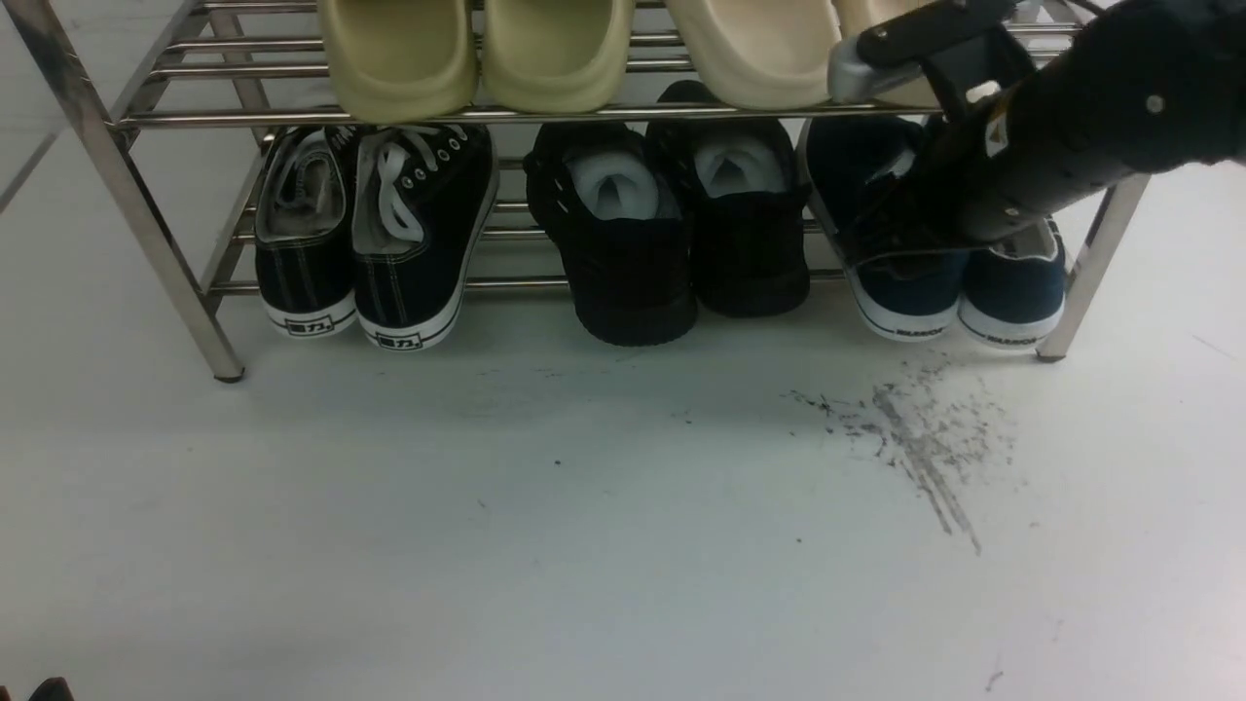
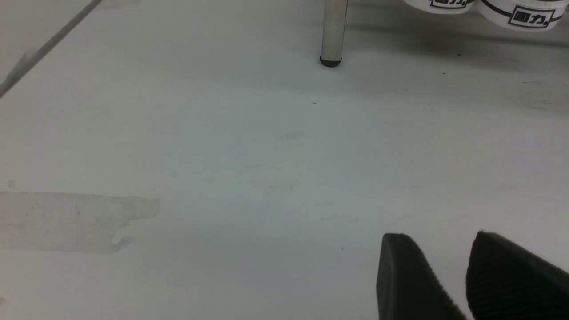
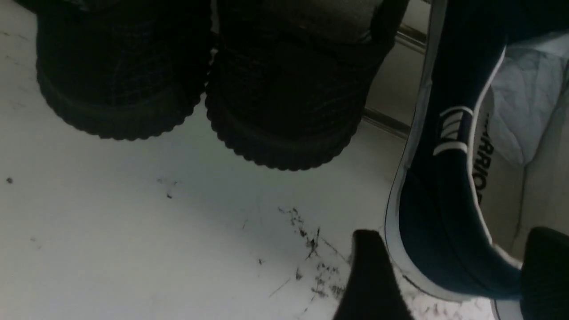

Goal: Take the shoes off the shelf with your hand on the white table.

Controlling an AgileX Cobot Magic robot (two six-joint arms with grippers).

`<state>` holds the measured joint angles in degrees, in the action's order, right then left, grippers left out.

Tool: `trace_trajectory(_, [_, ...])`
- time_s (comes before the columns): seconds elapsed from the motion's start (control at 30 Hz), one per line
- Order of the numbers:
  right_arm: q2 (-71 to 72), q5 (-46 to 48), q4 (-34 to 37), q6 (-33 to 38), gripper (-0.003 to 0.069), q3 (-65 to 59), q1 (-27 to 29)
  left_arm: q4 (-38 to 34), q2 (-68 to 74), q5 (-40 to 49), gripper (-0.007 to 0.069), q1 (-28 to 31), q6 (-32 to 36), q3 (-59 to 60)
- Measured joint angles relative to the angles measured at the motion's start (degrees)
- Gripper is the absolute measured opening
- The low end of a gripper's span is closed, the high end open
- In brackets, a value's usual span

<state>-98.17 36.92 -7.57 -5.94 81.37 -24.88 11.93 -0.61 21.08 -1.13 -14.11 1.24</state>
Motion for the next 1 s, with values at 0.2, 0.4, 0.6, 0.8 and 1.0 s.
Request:
trace_trajectory(0.2, [-3.6,-3.8,-1.8,0.0,0.0449,0.0,-0.1,0.0,0.0,0.0,0.0241,0.0,0.0,0.0])
trace_trajectory(0.4, [-5.4,-5.2,-5.9,-1.4,0.0450,0.2,-0.2,0.0,0.0,0.0,0.0241,0.0,0.0,0.0])
trace_trajectory(0.6, [-6.4,-5.2,-11.5,-4.8,0.0450,0.2,-0.2,0.0,0.0,0.0,0.0241,0.0,0.0,0.0])
trace_trajectory(0.8, [-6.7,-5.2,-15.4,-8.4,0.0449,0.2,-0.2,0.0,0.0,0.0,0.0241,0.0,0.0,0.0])
trace_trajectory(1.0, [-9.2,-5.6,-16.5,-9.0,0.0404,0.2,-0.2,0.0,0.0,0.0,0.0241,0.0,0.0,0.0])
